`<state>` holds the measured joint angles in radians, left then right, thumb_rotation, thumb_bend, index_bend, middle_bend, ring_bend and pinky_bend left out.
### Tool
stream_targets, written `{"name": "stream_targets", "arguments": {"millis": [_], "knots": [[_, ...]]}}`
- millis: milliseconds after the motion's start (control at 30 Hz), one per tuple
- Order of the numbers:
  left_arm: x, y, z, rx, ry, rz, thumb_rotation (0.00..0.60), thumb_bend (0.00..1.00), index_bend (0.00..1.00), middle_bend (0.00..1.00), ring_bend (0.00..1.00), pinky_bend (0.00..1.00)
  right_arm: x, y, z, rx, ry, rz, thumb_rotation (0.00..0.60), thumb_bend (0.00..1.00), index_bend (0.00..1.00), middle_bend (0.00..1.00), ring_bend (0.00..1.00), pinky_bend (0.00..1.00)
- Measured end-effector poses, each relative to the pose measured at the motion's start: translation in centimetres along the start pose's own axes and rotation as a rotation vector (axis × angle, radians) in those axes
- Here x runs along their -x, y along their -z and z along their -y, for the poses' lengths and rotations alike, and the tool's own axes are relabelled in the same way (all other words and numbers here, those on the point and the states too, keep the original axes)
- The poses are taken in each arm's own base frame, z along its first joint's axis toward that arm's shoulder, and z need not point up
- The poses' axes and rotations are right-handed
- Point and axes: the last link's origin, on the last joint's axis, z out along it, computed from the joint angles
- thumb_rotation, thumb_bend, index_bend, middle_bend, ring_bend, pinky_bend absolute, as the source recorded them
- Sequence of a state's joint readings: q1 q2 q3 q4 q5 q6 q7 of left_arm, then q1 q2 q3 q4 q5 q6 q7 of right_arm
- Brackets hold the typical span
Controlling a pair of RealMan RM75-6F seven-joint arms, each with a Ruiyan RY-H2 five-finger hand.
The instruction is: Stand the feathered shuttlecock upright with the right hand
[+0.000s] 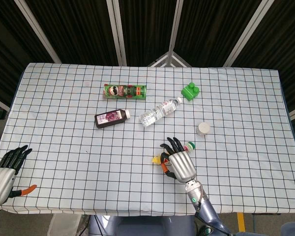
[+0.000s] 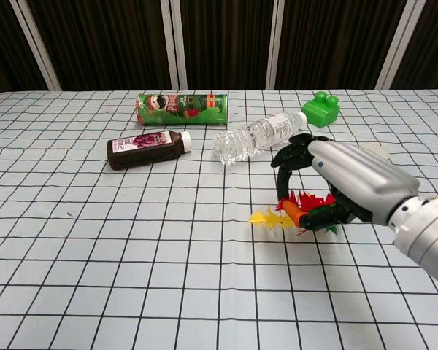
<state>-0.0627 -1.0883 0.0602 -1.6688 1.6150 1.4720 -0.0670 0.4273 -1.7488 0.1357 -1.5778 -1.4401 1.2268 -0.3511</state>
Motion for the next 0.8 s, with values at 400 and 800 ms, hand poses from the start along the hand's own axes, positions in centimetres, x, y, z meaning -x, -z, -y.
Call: {"name": "stream_targets", "arguments": {"millis": [400,800], "knots": [[0.1,0.1,0.0,-0.005,-0.007,0.005,0.600,0.00,0.00,0.00,0.00,0.00,-8.8,-0.3,-3.9,0.110,0.074,-0.129,0.600,0.53,0.61,0.25,0.00,0.00],[0.3,0.1,-0.1,-0.013,-0.018,0.009,0.600,0.00,0.00,0.00,0.00,0.00,-12.5,1.3,-10.2,0.328,0.156,-0.125,0.600,0.50,0.03,0.07,0.00,0.00]]}}
